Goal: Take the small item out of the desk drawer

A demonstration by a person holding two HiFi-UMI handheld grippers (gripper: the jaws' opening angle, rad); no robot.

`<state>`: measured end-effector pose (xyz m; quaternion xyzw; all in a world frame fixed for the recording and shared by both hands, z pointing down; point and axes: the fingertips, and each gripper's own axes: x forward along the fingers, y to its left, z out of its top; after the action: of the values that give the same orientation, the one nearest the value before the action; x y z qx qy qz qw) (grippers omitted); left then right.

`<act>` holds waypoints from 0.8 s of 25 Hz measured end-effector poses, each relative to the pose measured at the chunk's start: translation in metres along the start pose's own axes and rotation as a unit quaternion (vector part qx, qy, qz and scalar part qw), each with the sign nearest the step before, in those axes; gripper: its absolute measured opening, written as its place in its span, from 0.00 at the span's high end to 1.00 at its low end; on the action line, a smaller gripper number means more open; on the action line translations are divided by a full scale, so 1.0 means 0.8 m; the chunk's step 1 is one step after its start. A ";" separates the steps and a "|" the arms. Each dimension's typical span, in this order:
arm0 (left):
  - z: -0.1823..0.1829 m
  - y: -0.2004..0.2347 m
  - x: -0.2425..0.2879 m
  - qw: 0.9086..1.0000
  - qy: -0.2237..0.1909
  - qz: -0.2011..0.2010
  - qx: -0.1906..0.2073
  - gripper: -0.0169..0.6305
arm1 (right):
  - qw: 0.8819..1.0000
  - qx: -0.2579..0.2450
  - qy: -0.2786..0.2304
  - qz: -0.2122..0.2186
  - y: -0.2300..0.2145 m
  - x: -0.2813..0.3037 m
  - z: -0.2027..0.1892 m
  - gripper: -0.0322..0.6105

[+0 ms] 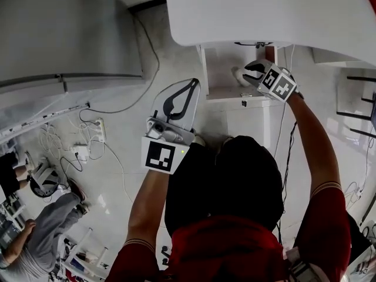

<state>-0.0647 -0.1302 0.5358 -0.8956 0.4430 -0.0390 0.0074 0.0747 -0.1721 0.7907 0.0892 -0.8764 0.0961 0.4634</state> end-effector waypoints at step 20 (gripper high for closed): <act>-0.068 0.050 -0.018 1.000 0.007 0.011 0.007 0.97 | 0.990 0.015 0.136 0.037 -0.024 0.121 -0.074 0.64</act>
<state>-0.1091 -0.1421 0.5874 -0.8901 0.4530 -0.0485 0.0110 0.0725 -0.1825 0.9051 0.0500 -0.8060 0.1379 0.5734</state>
